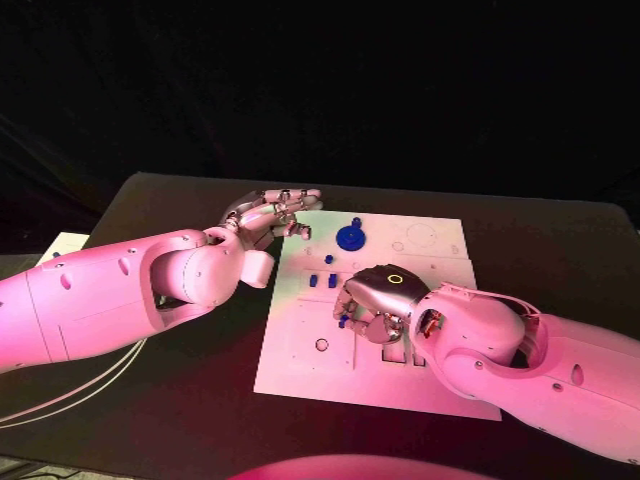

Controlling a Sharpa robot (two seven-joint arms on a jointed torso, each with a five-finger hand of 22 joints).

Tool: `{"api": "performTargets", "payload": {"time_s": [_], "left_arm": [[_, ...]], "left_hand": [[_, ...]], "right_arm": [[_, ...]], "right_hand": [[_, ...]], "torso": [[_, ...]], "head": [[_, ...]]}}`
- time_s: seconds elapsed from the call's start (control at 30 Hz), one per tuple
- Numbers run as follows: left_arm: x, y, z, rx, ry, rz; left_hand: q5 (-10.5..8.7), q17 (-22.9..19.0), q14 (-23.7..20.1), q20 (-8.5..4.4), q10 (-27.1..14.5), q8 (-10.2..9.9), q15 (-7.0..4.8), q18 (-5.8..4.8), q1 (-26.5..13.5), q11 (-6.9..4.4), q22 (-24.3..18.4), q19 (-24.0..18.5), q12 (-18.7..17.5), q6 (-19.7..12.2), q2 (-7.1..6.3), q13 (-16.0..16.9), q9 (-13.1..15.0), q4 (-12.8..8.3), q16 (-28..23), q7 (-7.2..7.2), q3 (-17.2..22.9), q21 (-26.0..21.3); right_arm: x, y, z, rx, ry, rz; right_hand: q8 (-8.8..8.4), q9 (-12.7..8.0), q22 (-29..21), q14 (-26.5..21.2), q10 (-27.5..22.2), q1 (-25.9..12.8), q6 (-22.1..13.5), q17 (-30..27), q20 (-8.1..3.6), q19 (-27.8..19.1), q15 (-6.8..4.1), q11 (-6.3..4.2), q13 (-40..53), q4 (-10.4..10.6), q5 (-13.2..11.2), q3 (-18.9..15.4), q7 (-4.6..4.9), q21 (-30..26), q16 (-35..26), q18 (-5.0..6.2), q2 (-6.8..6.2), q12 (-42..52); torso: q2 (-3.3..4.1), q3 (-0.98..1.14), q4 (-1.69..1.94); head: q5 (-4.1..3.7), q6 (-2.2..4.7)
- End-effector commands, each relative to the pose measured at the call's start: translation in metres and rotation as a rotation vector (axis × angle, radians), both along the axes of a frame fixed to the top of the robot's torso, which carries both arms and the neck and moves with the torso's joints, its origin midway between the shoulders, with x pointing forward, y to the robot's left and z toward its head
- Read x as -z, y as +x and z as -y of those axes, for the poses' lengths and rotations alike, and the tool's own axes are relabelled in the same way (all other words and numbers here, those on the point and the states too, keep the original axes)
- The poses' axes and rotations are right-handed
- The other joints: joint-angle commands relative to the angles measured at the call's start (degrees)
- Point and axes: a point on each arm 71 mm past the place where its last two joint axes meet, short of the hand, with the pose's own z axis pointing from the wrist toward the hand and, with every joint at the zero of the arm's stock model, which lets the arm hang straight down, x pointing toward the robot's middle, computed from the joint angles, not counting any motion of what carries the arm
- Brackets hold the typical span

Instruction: Assemble the parts on the task board

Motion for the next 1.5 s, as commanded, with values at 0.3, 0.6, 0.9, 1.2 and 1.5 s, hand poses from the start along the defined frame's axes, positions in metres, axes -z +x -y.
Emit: {"api": "performTargets", "payload": {"time_s": [0.3, 0.6, 0.9, 1.2, 1.5], "left_arm": [[-0.001, -0.001, 0.002, 0.020, -0.014, -0.001], [-0.001, -0.001, 0.002, 0.019, -0.014, 0.000], [-0.001, -0.001, 0.002, 0.017, -0.013, 0.001], [-0.001, -0.001, 0.000, 0.010, -0.009, 0.000], [-0.001, -0.001, -0.001, 0.008, -0.008, 0.000]], "left_hand": [[0.14, -0.1, -0.3, 0.25, -0.5, 0.0, 0.06, 1.08, 0.0, 0.05, -0.1, 0.0, 0.4, -0.6, 0.14, 0.0, 0.0, 0.1, -0.2, 0.03, -0.4, -0.2], [0.14, -0.1, -0.3, 0.25, -0.5, 0.0, 0.06, 1.08, 0.0, 0.05, -0.1, 0.0, 0.4, -0.6, 0.14, 0.0, 0.0, 0.1, -0.2, 0.03, -0.4, -0.2], [0.15, -0.2, -0.4, 0.28, -0.6, 0.0, 0.09, 1.08, 0.0, 0.09, -0.1, 0.0, 0.4, -0.7, 0.18, 0.0, 0.0, 0.1, -0.2, 0.06, -0.4, -0.3], [0.13, -0.2, -0.4, 0.30, -0.7, 0.1, 0.12, 1.07, -0.1, 0.11, -0.1, 0.0, 0.5, -0.7, 0.19, 0.0, 0.0, 0.1, -0.2, 0.08, -0.5, -0.3], [0.14, -0.2, -0.4, 0.32, -0.7, 0.1, 0.13, 1.07, -0.1, 0.12, -0.1, 0.0, 0.5, -0.8, 0.23, 0.0, 0.0, 0.1, -0.1, 0.08, -0.6, -0.3]], "right_arm": [[0.006, 0.001, -0.002, -0.008, -0.044, -0.003], [0.010, 0.002, -0.004, -0.007, -0.067, -0.006], [0.012, 0.005, -0.001, 0.013, -0.033, -0.019], [0.008, 0.007, 0.007, 0.041, 0.020, 0.001], [-0.005, 0.005, 0.021, 0.064, 0.078, 0.042]], "right_hand": [[0.03, 0.1, 3.0, 1.9, 0.5, -0.2, 0.0, -0.1, 0.37, 0.1, 0.56, -0.11, 0.1, -0.2, -0.4, 0.0, 0.37, -0.1, 0.0, 0.21, 0.29, -0.3], [0.00, 0.1, 3.0, 1.9, 0.4, -0.3, 0.0, -0.2, 0.38, 0.1, 0.57, -0.09, 0.1, -0.2, -0.4, -0.1, 0.39, -0.1, 0.0, 0.22, 0.29, -0.4], [-0.92, -2.0, -2.5, 0.6, -7.8, -5.6, -9.0, -4.7, 2.13, -4.0, 2.60, 2.54, -0.2, 1.4, 0.0, -4.3, 3.06, -4.4, -3.6, 1.52, -3.43, -0.5], [-0.55, -2.9, -4.7, 0.3, -11.0, -5.3, -11.1, -6.0, 2.87, -4.9, 3.22, 3.21, 0.1, 1.6, 1.0, -9.2, 3.93, -6.2, -4.6, 2.05, -2.96, 0.9], [-0.42, -2.9, -4.3, 0.3, -10.2, -4.6, -10.0, -6.5, 2.70, -4.3, 3.02, 2.93, 0.1, 1.6, 2.1, -10.0, 3.65, -6.0, -4.9, 1.94, -2.18, 2.3]], "torso": [[-0.01, -0.04, 0.09], [0.03, -0.03, 0.06], [-0.06, -0.06, -0.02], [-0.02, 0.00, 0.06], [-0.03, -0.01, 0.05]], "head": [[0.22, -0.07], [0.31, -0.18], [0.35, -0.32], [0.29, -0.26], [0.03, 0.03]]}}
